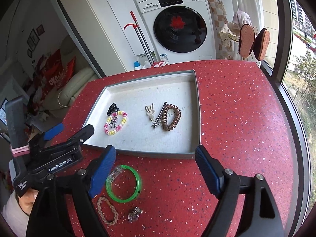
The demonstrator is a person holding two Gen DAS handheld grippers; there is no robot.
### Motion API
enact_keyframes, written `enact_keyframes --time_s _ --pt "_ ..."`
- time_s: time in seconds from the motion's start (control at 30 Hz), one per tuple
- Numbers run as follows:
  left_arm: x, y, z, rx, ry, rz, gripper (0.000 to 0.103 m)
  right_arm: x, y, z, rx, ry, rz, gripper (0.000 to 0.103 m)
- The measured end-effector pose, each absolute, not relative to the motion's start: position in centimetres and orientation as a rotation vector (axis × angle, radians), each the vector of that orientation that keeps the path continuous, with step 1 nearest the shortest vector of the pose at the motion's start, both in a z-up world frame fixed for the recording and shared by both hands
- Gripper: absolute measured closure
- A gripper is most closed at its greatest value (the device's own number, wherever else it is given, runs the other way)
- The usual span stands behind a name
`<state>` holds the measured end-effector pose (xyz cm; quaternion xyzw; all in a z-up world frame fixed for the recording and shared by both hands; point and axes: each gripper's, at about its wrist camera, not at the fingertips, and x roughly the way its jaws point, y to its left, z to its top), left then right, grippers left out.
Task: Organize jewelry
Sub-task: 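Withdraw both open tools back over the remaining jewelry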
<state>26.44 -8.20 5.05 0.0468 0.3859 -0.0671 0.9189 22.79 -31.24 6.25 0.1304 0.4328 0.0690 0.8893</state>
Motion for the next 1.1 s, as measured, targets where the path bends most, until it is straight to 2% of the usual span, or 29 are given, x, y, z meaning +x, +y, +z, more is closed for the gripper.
enact_keyframes --time_s 0.2,0.6,1.1 --pt "23.9 -6.3 4.5 0.103 0.786 -0.115 0.0 20.7 -31.0 6.6 0.278 0.844 0.155 0.014" --pt "17.6 -0.7 2.3 0.041 0.843 -0.069 0.0 16.9 -28.3 3.3 0.204 0.999 0.187 0.014" --pt "14.8 -0.7 -1.1 0.002 0.931 -0.078 0.0 13.5 -26.7 0.0 0.161 1.054 0.09 0.014"
